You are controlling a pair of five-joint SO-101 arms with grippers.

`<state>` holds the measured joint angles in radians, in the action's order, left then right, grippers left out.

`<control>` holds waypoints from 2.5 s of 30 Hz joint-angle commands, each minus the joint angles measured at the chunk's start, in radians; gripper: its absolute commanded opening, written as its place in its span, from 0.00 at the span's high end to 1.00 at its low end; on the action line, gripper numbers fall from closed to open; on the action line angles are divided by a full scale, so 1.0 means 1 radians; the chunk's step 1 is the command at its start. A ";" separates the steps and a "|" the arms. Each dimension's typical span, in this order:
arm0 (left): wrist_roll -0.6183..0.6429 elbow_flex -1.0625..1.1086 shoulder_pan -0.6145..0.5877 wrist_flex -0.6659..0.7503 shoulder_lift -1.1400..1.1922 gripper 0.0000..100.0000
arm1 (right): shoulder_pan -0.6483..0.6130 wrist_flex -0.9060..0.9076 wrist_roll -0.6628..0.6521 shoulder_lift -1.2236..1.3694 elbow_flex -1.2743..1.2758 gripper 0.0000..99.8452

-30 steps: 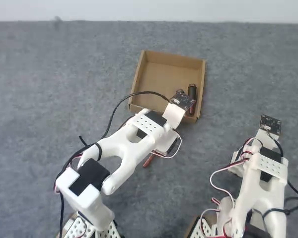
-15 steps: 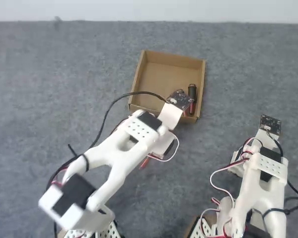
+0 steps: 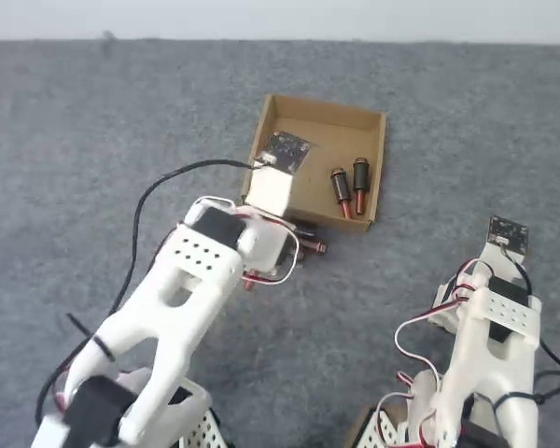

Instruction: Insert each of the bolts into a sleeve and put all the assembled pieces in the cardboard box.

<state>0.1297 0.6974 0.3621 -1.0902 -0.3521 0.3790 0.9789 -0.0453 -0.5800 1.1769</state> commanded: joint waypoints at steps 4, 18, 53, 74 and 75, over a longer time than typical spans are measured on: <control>0.008 0.038 -0.018 0.084 -0.130 0.99 | 0.012 -0.015 -0.012 -0.033 -0.005 0.99; 0.140 0.203 -0.253 0.296 -0.359 0.99 | -0.028 -0.022 -0.012 -0.042 0.017 0.99; 0.258 0.648 -0.658 0.804 -0.361 0.99 | -0.440 -1.003 -0.011 -0.031 0.052 0.99; 0.258 0.673 -0.655 0.807 -0.362 0.99 | -0.573 -1.457 -0.006 -0.030 0.152 0.99; 0.258 0.673 -0.655 0.807 -0.362 0.99 | -0.573 -1.457 -0.008 -0.030 0.153 0.99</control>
<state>0.3828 1.3848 -0.2931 -0.3168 -0.6697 -0.1811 -0.4511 -0.0453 -0.5831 1.3426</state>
